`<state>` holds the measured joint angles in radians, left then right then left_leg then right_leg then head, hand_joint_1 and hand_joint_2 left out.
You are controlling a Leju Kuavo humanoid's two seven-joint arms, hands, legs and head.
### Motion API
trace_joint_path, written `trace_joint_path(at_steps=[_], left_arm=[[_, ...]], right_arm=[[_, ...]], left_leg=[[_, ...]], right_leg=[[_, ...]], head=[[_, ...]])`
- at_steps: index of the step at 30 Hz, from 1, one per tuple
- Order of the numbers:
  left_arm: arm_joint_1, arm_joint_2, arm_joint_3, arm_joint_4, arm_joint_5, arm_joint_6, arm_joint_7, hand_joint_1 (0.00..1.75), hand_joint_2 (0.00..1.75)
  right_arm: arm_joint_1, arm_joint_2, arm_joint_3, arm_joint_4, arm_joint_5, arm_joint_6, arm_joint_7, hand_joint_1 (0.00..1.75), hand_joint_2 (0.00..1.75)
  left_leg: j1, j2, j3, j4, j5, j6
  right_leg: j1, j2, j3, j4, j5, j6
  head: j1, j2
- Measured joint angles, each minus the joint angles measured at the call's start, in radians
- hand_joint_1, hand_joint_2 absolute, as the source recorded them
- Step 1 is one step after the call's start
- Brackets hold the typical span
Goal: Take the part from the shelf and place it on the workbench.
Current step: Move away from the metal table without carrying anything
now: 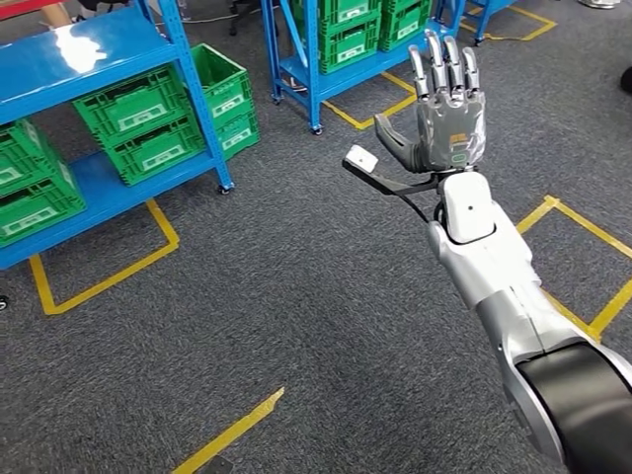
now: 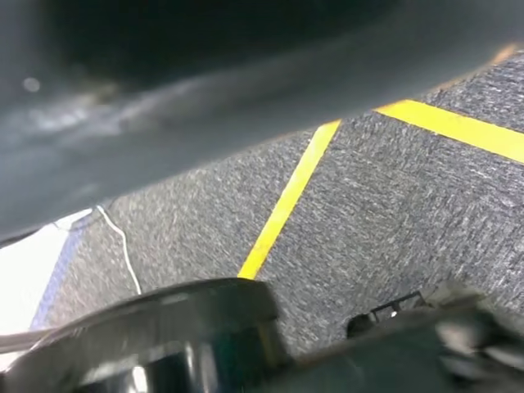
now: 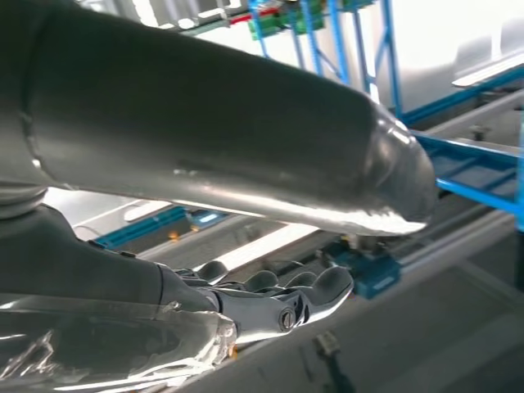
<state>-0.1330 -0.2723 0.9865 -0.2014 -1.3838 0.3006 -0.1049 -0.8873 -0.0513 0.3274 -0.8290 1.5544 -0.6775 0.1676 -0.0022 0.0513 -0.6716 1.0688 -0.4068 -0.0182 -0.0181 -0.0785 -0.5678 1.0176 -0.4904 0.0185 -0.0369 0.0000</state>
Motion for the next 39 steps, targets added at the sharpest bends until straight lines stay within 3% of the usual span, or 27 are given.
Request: trace_joint_path(at_steps=[2,4,6,8,10,11,12,13,15,17,19,21,23,25,26,27,28,30,32,34,36,37,39], left_arm=[[-0.001,0.0,0.0,0.0,0.0,0.0,0.0,0.0,0.0],[0.001,0.0,0.0,0.0,0.0,0.0,0.0,0.0,0.0],[0.001,0.0,0.0,0.0,0.0,0.001,0.0,0.0,0.0],[-0.002,-0.001,0.0,0.0,0.0,0.002,0.0,0.0,0.0],[-0.003,-0.002,0.0,0.0,0.0,0.001,0.0,0.0,0.0],[-0.002,-0.002,0.0,0.0,0.0,0.001,0.0,0.0,0.0],[-0.001,-0.002,0.0,0.0,0.0,0.001,0.0,0.0,0.0],[0.0,-0.002,0.0,0.0,0.0,0.0,0.0,0.0,0.0],[-0.001,-0.002,0.0,0.0,0.0,0.0,0.0,0.0,0.0],[-0.001,-0.002,0.0,0.0,0.0,0.0,0.0,0.0,0.0],[0.002,-0.001,0.001,0.0,0.001,0.0,0.0,0.0,0.0],[0.005,0.0,0.003,0.0,0.001,0.001,0.0,0.0,0.0],[0.003,0.0,0.003,0.0,0.001,0.001,0.0,0.0,0.0],[0.001,0.0,0.004,0.0,0.001,0.001,0.0,0.0,0.0],[0.002,0.0,0.004,0.0,0.001,0.001,0.0,0.0,0.0],[0.002,0.0,0.004,0.0,0.001,0.001,0.0,0.0,0.0],[0.003,0.0,0.004,0.0,0.001,0.001,0.0,0.0,0.0],[0.002,0.0,0.005,0.0,0.001,0.001,0.0,0.0,0.0],[0.0,0.0,0.005,0.0,0.001,0.001,0.0,0.0,0.0],[0.001,0.0,0.005,0.0,0.001,0.001,0.0,0.0,0.0],[0.003,0.001,0.006,0.0,0.001,0.001,0.0,0.0,0.0],[0.002,0.0,0.007,0.0,0.001,0.001,0.0,0.0,0.0],[-0.001,-0.001,0.008,0.0,0.001,0.0,0.0,0.0,0.0]], right_arm=[[-0.001,0.0,0.0,0.0,0.0,0.0,0.0,0.0,0.0],[-0.001,0.002,0.001,-0.001,0.001,0.0,-0.001,0.0,0.0],[-0.002,0.004,0.0,-0.004,0.001,0.0,-0.001,0.0,0.0],[-0.001,0.003,-0.001,-0.005,0.002,0.0,-0.001,0.0,0.0],[0.008,0.002,-0.001,-0.004,0.002,0.0,-0.001,0.0,0.0],[0.012,0.001,-0.001,-0.004,0.003,0.0,-0.001,0.0,0.0],[0.015,0.001,-0.001,-0.004,0.004,0.0,-0.001,0.0,0.0],[0.016,0.001,-0.001,-0.005,0.006,0.0,-0.001,0.0,0.0],[0.015,0.001,-0.001,-0.005,0.008,0.0,-0.001,0.0,0.0],[0.016,0.001,-0.001,-0.005,0.01,0.0,0.0,0.0,0.0],[0.016,0.002,0.0,-0.006,0.011,0.0,0.0,0.0,0.0],[0.012,0.004,0.002,-0.008,0.011,0.0,-0.001,0.0,0.0],[0.01,0.005,0.001,-0.009,0.011,0.0,-0.001,0.0,0.0],[0.01,0.004,0.001,-0.009,0.012,0.0,-0.001,0.0,0.0],[0.01,0.004,0.002,-0.009,0.011,0.0,-0.001,0.0,0.0],[0.011,0.004,0.002,-0.009,0.011,0.0,-0.001,0.0,0.0],[0.011,0.004,0.002,-0.01,0.011,0.0,-0.001,0.0,0.0],[0.008,0.004,0.002,-0.01,0.011,0.0,-0.001,0.0,0.0],[0.005,0.004,0.001,-0.01,0.01,0.001,-0.002,0.0,0.0],[0.004,0.005,0.001,-0.01,0.006,0.001,-0.004,0.0,0.0],[0.004,0.007,0.001,-0.01,0.004,0.002,-0.007,0.0,0.0],[0.003,0.007,0.001,-0.01,0.003,0.002,-0.008,0.0,0.0],[0.006,0.006,-0.001,-0.009,-0.006,0.002,-0.012,0.0,0.0]], left_leg=[[-0.01,0.019,0.025,-0.05,0.003,0.013],[-0.01,-0.003,0.028,-0.059,0.005,0.025],[-0.005,-0.027,0.037,-0.07,0.009,0.038],[-0.003,-0.05,0.042,-0.075,0.009,0.047],[-0.003,-0.079,0.043,-0.074,0.008,0.051],[-0.003,-0.095,0.044,-0.074,0.008,0.051],[-0.003,-0.111,0.045,-0.072,0.007,0.05],[-0.002,-0.126,0.047,-0.07,0.005,0.047],[-0.001,-0.153,0.045,-0.062,-0.001,0.038],[0.002,-0.177,0.036,-0.056,-0.001,0.026],[0.008,-0.193,0.028,-0.056,0.001,0.014],[0.005,-0.151,0.015,-0.029,-0.016,0.004],[0.003,-0.085,-0.034,0.073,-0.068,-0.003],[0.007,-0.063,-0.1,0.199,-0.114,-0.007],[0.008,-0.061,-0.117,0.227,-0.115,-0.008],[0.009,-0.059,-0.112,0.216,-0.097,-0.007],[0.008,-0.053,-0.088,0.167,-0.065,-0.004],[-0.002,-0.01,-0.014,0.031,-0.007,0.006],[-0.013,0.024,0.026,-0.042,0.005,0.018],[-0.017,0.011,0.029,-0.053,0.001,0.03],[-0.014,-0.01,0.035,-0.062,0.004,0.042],[-0.011,-0.018,0.039,-0.067,0.006,0.049],[-0.009,-0.034,0.041,-0.067,0.005,0.056]], right_leg=[[0.006,-0.022,0.007,-0.001,-0.007,0.01],[0.004,-0.037,0.013,-0.006,-0.014,0.02],[0.0,0.0,0.0,0.028,-0.041,0.026],[-0.002,0.057,-0.058,0.144,-0.095,0.028],[-0.002,0.076,-0.129,0.262,-0.127,0.03],[-0.002,0.078,-0.146,0.275,-0.116,0.031],[-0.003,0.08,-0.144,0.25,-0.085,0.031],[-0.005,0.088,-0.125,0.19,-0.041,0.031],[-0.013,0.134,-0.071,0.062,0.019,0.032],[-0.015,0.163,-0.044,0.011,0.026,0.029],[-0.011,0.145,-0.038,0.007,0.026,0.019],[-0.011,0.121,-0.031,0.003,0.027,0.006],[-0.008,0.095,-0.024,0.001,0.023,-0.006],[-0.004,0.067,-0.02,0.001,0.019,-0.011],[-0.002,0.053,-0.018,0.001,0.016,-0.011],[-0.001,0.04,-0.016,0.001,0.014,-0.011],[0.0,0.027,-0.011,0.001,0.011,-0.01],[0.003,0.004,-0.002,0.002,0.002,-0.005],[0.009,-0.016,0.004,0.002,-0.006,0.004],[0.009,-0.034,0.01,-0.002,-0.012,0.014],[0.004,-0.008,0.004,0.018,-0.03,0.022],[0.001,0.02,-0.014,0.055,-0.051,0.025],[-0.001,0.066,-0.083,0.183,-0.105,0.027]], head=[[0.002,0.0],[0.003,0.0],[0.007,0.0],[0.011,0.0],[0.014,0.0],[0.015,0.0],[0.016,0.0],[0.016,0.0],[0.015,0.0],[0.015,0.0],[0.015,0.0],[0.009,0.0],[0.002,0.0],[0.001,0.0],[0.001,0.0],[0.001,0.0],[0.001,0.0],[0.001,0.0],[0.003,0.0],[0.005,0.0],[0.007,0.0],[0.009,0.0],[0.012,0.0]])
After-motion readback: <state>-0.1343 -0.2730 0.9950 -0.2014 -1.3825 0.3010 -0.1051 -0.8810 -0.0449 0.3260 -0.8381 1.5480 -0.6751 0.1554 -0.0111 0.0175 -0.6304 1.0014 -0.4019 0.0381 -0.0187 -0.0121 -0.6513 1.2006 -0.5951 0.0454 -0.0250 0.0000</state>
